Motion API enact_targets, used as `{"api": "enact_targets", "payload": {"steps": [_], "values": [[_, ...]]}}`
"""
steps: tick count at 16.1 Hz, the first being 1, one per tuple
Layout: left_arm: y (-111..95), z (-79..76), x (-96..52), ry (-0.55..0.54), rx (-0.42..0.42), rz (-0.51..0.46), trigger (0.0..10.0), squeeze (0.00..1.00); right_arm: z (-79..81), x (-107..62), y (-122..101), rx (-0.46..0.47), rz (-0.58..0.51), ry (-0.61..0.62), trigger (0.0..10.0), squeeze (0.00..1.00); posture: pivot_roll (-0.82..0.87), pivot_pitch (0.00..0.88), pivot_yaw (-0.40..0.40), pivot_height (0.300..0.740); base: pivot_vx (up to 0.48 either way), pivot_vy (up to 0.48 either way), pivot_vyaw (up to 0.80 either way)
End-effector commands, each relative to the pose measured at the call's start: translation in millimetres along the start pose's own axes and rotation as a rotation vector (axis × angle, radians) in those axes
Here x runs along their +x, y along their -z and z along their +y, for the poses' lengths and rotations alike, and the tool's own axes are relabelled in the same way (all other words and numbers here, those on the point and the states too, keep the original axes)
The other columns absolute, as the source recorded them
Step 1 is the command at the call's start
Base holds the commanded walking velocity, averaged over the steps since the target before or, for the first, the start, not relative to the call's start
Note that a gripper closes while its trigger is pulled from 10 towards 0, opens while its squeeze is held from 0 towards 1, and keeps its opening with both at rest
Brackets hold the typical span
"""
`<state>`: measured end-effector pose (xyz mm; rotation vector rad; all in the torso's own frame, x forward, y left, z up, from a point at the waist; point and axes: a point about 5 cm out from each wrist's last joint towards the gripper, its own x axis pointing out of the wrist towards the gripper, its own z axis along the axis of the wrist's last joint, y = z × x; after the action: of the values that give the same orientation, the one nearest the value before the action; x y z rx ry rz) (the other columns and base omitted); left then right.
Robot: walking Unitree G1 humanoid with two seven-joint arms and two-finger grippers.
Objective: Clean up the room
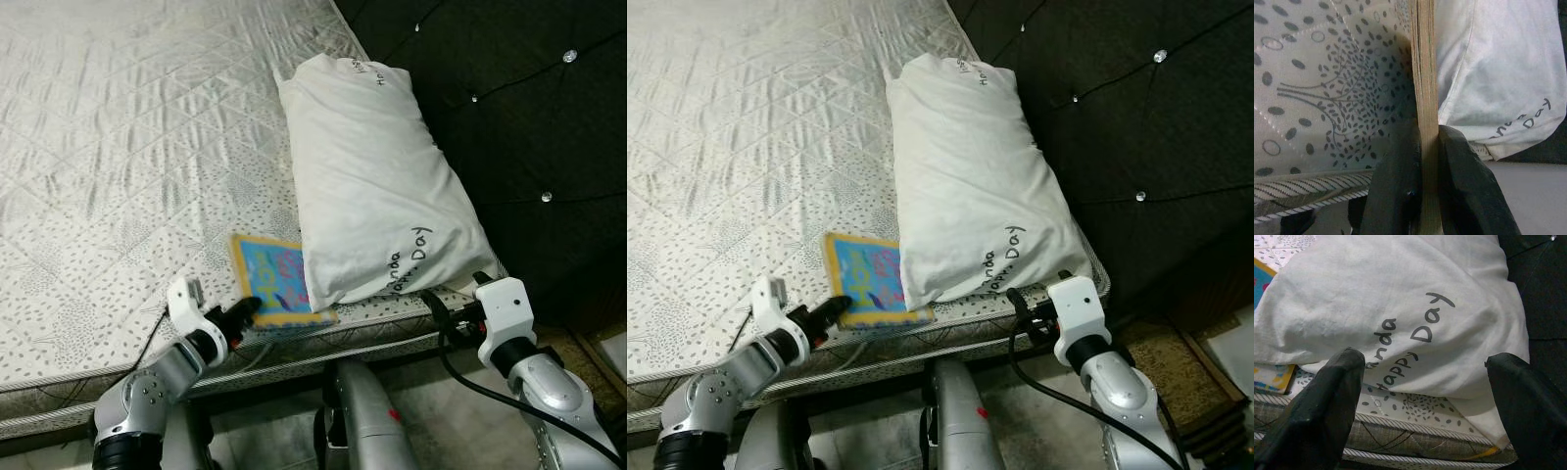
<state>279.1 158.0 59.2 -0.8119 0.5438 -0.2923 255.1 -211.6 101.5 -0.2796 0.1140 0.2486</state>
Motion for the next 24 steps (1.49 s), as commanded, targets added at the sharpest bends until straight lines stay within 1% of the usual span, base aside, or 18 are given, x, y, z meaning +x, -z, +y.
{"api": "enact_targets", "payload": {"steps": [1, 2, 4, 5, 7, 8, 9, 10, 11, 13, 14, 16, 18, 20, 21, 22, 23, 24], "values": [[10.1, 7.2, -3.8, -0.022, -0.003, 0.064, 10.0, 0.0, -5.9, -2.5, 0.1, -0.015, 0.01, 0.009, 10.0, 0.0, -0.24, 0.196, -0.116, 0.6, 0.0, 0.0, 0.0], [12.0, 12.0, -7.1, -0.04, 0.005, 0.084, 10.0, 0.0, -5.8, -1.8, 0.0, -0.015, 0.009, 0.01, 10.0, 0.0, -0.24, 0.195, -0.115, 0.6, 0.0, 0.0, 0.0], [9.7, 21.2, -12.9, -0.079, 0.015, 0.085, 10.0, 0.0, -5.2, -0.9, 0.0, -0.015, 0.007, 0.011, 10.0, 0.0, -0.24, 0.192, -0.114, 0.6, 0.0, 0.0, 0.0], [7.4, 27.9, -16.5, -0.123, 0.033, 0.079, 10.0, 0.0, -4.8, -0.5, 0.2, -0.016, 0.006, 0.011, 10.0, 0.0, -0.23, 0.19, -0.113, 0.6, 0.0, 0.0, 0.0], [6.3, 28.6, -18.6, -0.118, 0.025, 0.072, 10.0, 0.0, -4.6, -0.4, 0.3, -0.018, 0.004, 0.01, 10.0, 0.0, -0.23, 0.189, -0.112, 0.6, 0.0, 0.0, 0.0], [2.3, 35.7, -24.4, -0.161, 0.062, 0.057, 10.0, 0.0, -4.4, -0.6, 0.8, -0.02, 0.004, 0.01, 10.0, 0.0, -0.23, 0.188, -0.11, 0.6, 0.0, 0.0, 0.0], [-0.6, 39.8, -26.9, -0.184, 0.082, 0.044, 10.0, 0.0, -4.4, -0.8, 1.1, -0.021, 0.005, 0.01, 10.0, 0.0, -0.23, 0.188, -0.11, 0.6, 0.0, 0.0, 0.0], [-6.5, 45.1, -28.4, -0.224, 0.111, 0.016, 10.0, 0.56, -4.3, -1.1, 2.0, -0.021, 0.007, 0.01, 10.0, 0.0, -0.23, 0.19, -0.111, 0.6, 0.0, 0.0, 0.0], [-10.9, 48.0, -28.5, -0.258, 0.145, -0.012, 10.0, 1.0, -4.1, -1.2, 2.7, -0.021, 0.008, 0.009, 10.0, 0.0, -0.23, 0.19, -0.111, 0.6, 0.0, 0.0, 0.0], [-10.9, 48.7, -27.3, -0.271, 0.143, -0.019, 10.0, 1.0, -3.9, -1.2, 3.1, -0.02, 0.009, 0.009, 10.0, 0.0, -0.23, 0.19, -0.111, 0.6, 0.0, 0.0, 0.0], [-12.8, 52.6, -27.5, -0.314, 0.146, -0.04, 10.0, 1.0, -3.3, -1.3, 2.8, -0.021, 0.009, 0.008, 10.0, 0.0, -0.23, 0.194, -0.109, 0.6, 0.0, 0.0, 0.0], [-13.6, 58.6, -27.3, -0.365, 0.176, -0.056, 10.0, 1.0, -3.1, -2.3, 3.8, -0.025, 0.01, 0.006, 10.0, 0.0, -0.23, 0.196, -0.108, 0.6, 0.0, 0.0, 0.0], [-14.6, 59.9, -27.1, -0.38, 0.176, -0.072, 10.0, 1.0, -3.2, -2.0, 3.8, -0.026, 0.01, 0.007, 10.0, 0.0, -0.23, 0.196, -0.106, 0.6, 0.0, 0.0, 0.0], [-18.9, 64.3, -28.5, -0.423, 0.195, -0.094, 10.0, 1.0, -3.2, -1.2, 4.1, -0.026, 0.01, 0.007, 10.0, 0.0, -0.23, 0.195, -0.105, 0.6, 0.0, 0.0, 0.0], [-22.8, 67.2, -29.9, -0.455, 0.21, -0.12, 10.0, 1.0, -3.1, -0.8, 4.2, -0.026, 0.01, 0.007, 10.0, 0.0, -0.23, 0.195, -0.104, 0.6, 0.0, 0.0, 0.0], [-26.9, 68.4, -31.0, -0.473, 0.207, -0.152, 10.0, 1.0, -2.9, -0.5, 4.4, -0.026, 0.009, 0.008, 10.0, 0.0, -0.23, 0.193, -0.104, 0.6, 0.0, 0.0, 0.0], [-29.3, 64.9, -31.6, -0.486, 0.225, -0.184, 10.0, 1.0, -2.2, 0.1, 4.6, -0.025, 0.008, 0.007, 10.0, 0.0, -0.22, 0.188, -0.102, 0.6, 0.0, 0.0, 0.0], [-27.9, 57.2, -31.6, -0.475, 0.251, -0.194, 10.0, 1.0, -1.6, 0.7, 4.4, -0.023, 0.006, 0.007, 10.0, 0.0, -0.22, 0.185, -0.099, 0.6, 0.0, 0.0, 0.0]]}}
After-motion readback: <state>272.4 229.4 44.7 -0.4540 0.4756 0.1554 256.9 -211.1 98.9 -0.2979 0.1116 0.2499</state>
